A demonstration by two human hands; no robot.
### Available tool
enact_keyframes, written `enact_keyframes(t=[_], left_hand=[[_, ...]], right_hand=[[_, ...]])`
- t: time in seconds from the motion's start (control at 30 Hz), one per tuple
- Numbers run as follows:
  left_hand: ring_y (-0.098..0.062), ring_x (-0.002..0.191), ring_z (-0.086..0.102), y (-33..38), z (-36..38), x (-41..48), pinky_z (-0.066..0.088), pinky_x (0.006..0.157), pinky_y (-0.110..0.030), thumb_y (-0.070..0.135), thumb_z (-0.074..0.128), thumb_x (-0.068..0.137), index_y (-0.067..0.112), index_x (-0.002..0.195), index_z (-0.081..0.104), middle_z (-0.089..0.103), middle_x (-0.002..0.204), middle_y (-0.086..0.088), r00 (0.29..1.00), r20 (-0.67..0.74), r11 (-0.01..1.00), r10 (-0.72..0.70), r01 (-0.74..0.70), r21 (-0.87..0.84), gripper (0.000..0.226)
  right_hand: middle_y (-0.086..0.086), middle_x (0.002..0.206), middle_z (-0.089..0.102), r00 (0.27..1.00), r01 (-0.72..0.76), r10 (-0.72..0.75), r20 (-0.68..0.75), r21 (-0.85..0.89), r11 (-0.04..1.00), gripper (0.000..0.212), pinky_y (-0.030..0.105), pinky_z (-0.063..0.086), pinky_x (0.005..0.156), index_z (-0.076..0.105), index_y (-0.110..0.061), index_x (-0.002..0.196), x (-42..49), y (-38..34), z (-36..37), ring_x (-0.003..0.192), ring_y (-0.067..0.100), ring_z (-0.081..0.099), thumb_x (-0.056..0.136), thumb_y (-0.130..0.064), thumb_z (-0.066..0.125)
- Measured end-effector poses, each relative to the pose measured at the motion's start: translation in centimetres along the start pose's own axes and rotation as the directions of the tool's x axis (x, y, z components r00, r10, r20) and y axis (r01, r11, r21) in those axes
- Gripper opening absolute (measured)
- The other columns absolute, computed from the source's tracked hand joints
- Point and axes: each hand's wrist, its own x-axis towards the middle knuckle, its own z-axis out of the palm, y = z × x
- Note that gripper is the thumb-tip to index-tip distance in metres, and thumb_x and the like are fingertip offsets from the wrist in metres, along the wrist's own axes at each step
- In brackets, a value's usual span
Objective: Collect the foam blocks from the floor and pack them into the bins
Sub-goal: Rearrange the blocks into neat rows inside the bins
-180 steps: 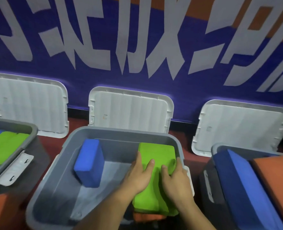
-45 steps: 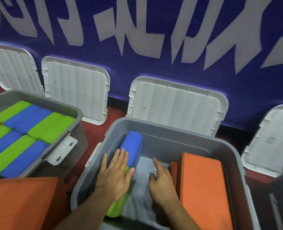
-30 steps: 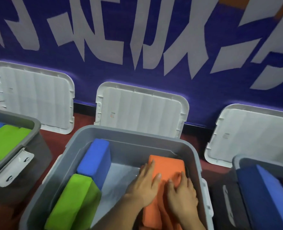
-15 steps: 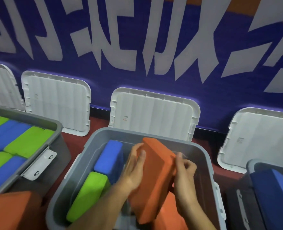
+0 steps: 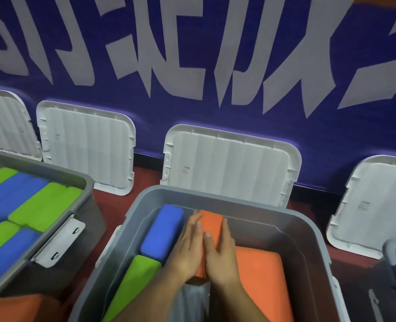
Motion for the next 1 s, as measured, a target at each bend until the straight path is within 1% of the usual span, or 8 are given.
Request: enact_keyframes(t=[0.17, 0.4, 0.57, 0.7, 0.8, 0.87, 0.93, 1.0], left_hand=[[0.026, 0.138, 0.005, -4.0, 0.3, 1.5, 0.001, 0.112, -0.001, 0.059, 0.014, 0.098, 0.045, 0.147, 0.025, 0.015, 0.164, 0.019, 1.000, -0.020, 0.983, -0.005, 0.008, 0.183, 0.052], [0.012, 0.144, 0.009, -5.4, -0.2, 3.1, 0.002, 0.116, -0.006, 0.055, 0.012, 0.097, 0.025, 0.156, 0.030, 0.016, 0.154, 0.026, 0.987, -0.154, 0.948, 0.052, -0.001, 0.319, 0.069], [0.002, 0.147, 0.027, -5.7, -0.3, 2.9, 0.010, 0.113, -0.003, 0.056, 0.021, 0.098, 0.020, 0.153, 0.041, 0.030, 0.156, 0.021, 0.976, -0.201, 0.950, 0.087, -0.021, 0.312, 0.069], [-0.017, 0.144, 0.039, -3.7, 0.1, 2.4, 0.019, 0.118, -0.020, 0.069, 0.012, 0.100, 0.011, 0.146, 0.052, 0.047, 0.153, 0.003, 0.929, -0.186, 0.817, 0.320, -0.171, 0.551, 0.084], [-0.025, 0.134, 0.049, -1.5, 1.4, 1.7, 0.032, 0.113, -0.038, 0.049, 0.027, 0.106, 0.010, 0.136, 0.062, 0.059, 0.142, -0.008, 0.808, -0.204, 0.691, 0.552, -0.308, 0.654, 0.060], [-0.023, 0.125, 0.053, 0.2, 2.9, 0.6, 0.037, 0.107, -0.040, 0.043, 0.039, 0.102, 0.017, 0.130, 0.066, 0.062, 0.133, -0.004, 0.770, -0.085, 0.613, 0.632, -0.430, 0.663, 0.047], [-0.019, 0.116, 0.057, 0.9, 5.1, -1.0, 0.044, 0.100, -0.038, 0.046, 0.040, 0.102, 0.022, 0.128, 0.065, 0.061, 0.126, 0.003, 0.807, 0.043, 0.633, 0.589, -0.494, 0.596, 0.043], [-0.017, 0.121, 0.057, 0.7, 7.3, -2.7, 0.046, 0.103, -0.036, 0.058, 0.032, 0.100, 0.029, 0.135, 0.059, 0.056, 0.132, 0.007, 0.910, 0.110, 0.732, 0.400, -0.389, 0.559, 0.053]], right_hand=[[0.011, 0.158, 0.041, 0.997, -0.060, 0.062, 0.046, -0.043, 0.997, 0.064, 0.001, 0.012, 0.099, 0.019, -0.020, 0.162, 1.8, 2.2, 2.6, 0.143, 0.019, 0.040, 0.106, -0.043, 0.041], [0.009, 0.159, 0.032, 0.990, -0.078, 0.077, 0.120, -0.002, 0.997, 0.064, 0.013, 0.026, 0.097, 0.012, -0.030, 0.162, 4.0, 2.5, 4.3, 0.138, 0.019, 0.042, 0.107, -0.039, 0.043], [0.002, 0.164, 0.029, 0.982, -0.099, 0.089, 0.166, 0.058, 0.993, 0.058, 0.022, 0.021, 0.118, 0.009, -0.036, 0.159, 3.4, 1.8, 3.6, 0.146, 0.013, 0.034, 0.109, -0.039, 0.037], [-0.007, 0.163, 0.029, 0.996, -0.061, 0.058, 0.070, 0.036, 0.997, 0.053, 0.020, 0.014, 0.121, 0.023, -0.025, 0.160, 1.4, 3.1, -1.5, 0.143, -0.003, 0.025, 0.110, -0.033, 0.036], [-0.005, 0.162, 0.035, 0.996, -0.040, 0.034, -0.085, -0.067, 0.997, 0.052, 0.024, 0.020, 0.121, 0.030, -0.027, 0.158, -0.4, 5.2, -6.2, 0.148, 0.009, 0.031, 0.108, -0.037, 0.038], [-0.002, 0.164, 0.032, 0.989, -0.092, 0.065, -0.130, -0.217, 0.972, 0.054, 0.029, 0.019, 0.121, 0.029, -0.029, 0.159, -1.3, 6.9, -8.9, 0.150, 0.017, 0.029, 0.107, -0.042, 0.037], [0.003, 0.164, 0.031, 0.977, -0.200, 0.165, -0.136, -0.306, 0.931, 0.059, 0.039, 0.021, 0.122, 0.024, -0.031, 0.161, -2.4, 8.5, -11.1, 0.151, 0.025, 0.028, 0.105, -0.048, 0.034], [0.014, 0.163, 0.032, 0.954, -0.299, 0.276, -0.120, -0.275, 0.914, 0.063, 0.041, 0.022, 0.121, 0.021, -0.028, 0.162, -3.4, 9.3, -12.2, 0.149, 0.031, 0.030, 0.105, -0.048, 0.037]])
